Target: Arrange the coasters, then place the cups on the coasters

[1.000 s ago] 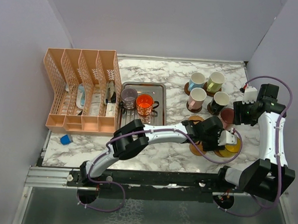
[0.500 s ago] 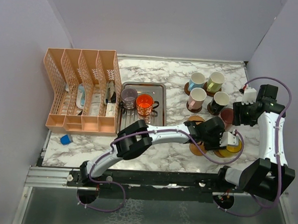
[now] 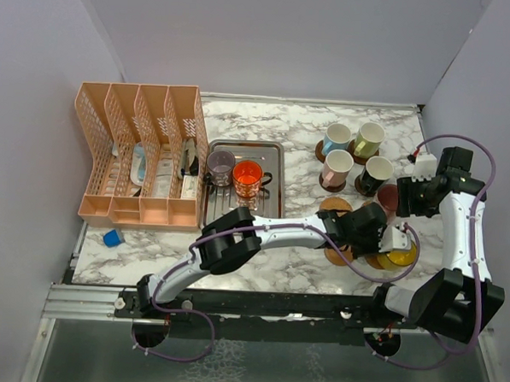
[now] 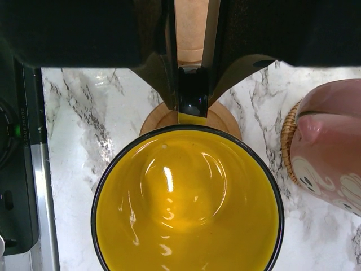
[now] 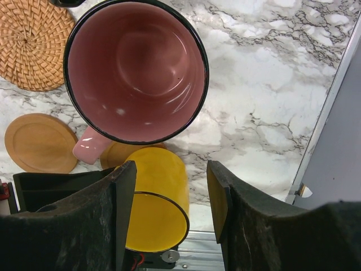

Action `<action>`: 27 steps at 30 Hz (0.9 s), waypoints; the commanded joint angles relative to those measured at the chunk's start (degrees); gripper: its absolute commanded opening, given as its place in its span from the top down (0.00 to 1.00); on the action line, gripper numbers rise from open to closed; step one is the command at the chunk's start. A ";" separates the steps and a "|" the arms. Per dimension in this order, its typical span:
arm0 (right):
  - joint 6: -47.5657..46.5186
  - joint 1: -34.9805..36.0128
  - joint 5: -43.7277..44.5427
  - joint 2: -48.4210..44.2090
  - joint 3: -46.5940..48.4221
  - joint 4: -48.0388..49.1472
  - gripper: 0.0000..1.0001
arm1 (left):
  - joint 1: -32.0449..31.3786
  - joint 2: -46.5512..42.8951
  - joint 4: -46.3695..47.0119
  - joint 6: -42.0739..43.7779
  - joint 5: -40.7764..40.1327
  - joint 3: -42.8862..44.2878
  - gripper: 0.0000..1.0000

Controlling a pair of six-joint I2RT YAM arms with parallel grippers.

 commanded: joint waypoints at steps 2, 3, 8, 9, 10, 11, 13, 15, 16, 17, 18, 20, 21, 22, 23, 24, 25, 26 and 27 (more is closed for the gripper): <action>0.91 -0.37 1.74 0.03 0.34 1.97 0.47 | -1.07 -2.01 0.54 -1.89 -4.76 -0.98 0.89; 1.07 -0.37 1.74 0.10 0.59 1.92 0.47 | -1.08 -2.34 0.53 -2.59 -5.25 -1.13 0.91; 1.39 -0.37 1.24 0.19 1.11 1.59 0.47 | -1.07 -3.85 0.60 -5.42 -7.73 -2.44 0.97; 1.45 -0.37 1.22 0.22 1.11 1.54 0.47 | -1.07 -4.19 0.69 -6.04 -8.11 -2.97 0.99; 1.39 -0.37 1.28 0.23 1.11 1.48 0.47 | -1.07 -4.61 0.95 -6.81 -8.46 -3.55 1.00; 1.41 -0.37 1.30 0.23 1.04 1.60 0.47 | -1.07 -4.98 1.20 -7.52 -8.74 -4.11 1.00; 1.47 -0.37 1.30 0.23 1.02 1.63 0.47 | -1.07 -5.83 1.56 -9.00 -9.64 -4.80 1.00; 1.56 -0.37 1.23 0.29 1.00 1.64 0.47 | -1.07 -6.21 1.32 -10.86 -10.73 -4.86 1.00; 1.59 -0.37 1.17 0.34 1.02 1.57 0.47 | -1.15 -6.22 1.16 -11.96 -11.32 -4.86 1.00; 1.56 -0.37 1.01 0.43 1.02 1.49 0.47 | -1.16 -6.08 0.90 -12.82 -11.68 -4.78 1.00; 1.57 -0.37 0.91 0.44 1.02 1.51 0.47 | -1.22 -5.87 0.78 -13.84 -12.52 -4.76 1.00; 1.57 -0.37 0.88 0.49 0.87 1.52 0.47 | -1.37 -5.43 0.47 -14.61 -13.56 -4.55 1.00; 1.61 -0.37 1.00 0.42 0.78 1.53 0.47 | -1.46 -5.24 0.34 -15.14 -14.61 -4.38 1.00; 1.61 -0.37 0.99 0.34 0.70 1.48 0.47 | -1.50 -5.10 0.26 -15.60 -15.05 -4.28 1.00; 1.57 -0.37 1.05 0.32 0.68 1.47 0.47 | -1.51 -4.91 0.09 -16.16 -15.43 -4.12 1.00; 1.57 -0.37 1.15 0.20 0.61 1.44 0.47 | -1.58 -4.98 -0.23 -16.93 -15.60 -4.07 1.00; 1.59 -0.37 1.27 0.12 0.54 1.44 0.47 | -1.60 -5.06 -0.69 -17.68 -15.59 -4.10 1.00; 1.56 -0.37 1.30 0.06 0.50 1.46 0.47 | -1.71 -5.33 -0.97 -18.49 -15.56 -4.30 1.00; 1.60 -0.37 1.30 0.06 0.42 1.50 0.47 | -1.83 -5.59 -1.06 -19.03 -15.58 -4.43 1.00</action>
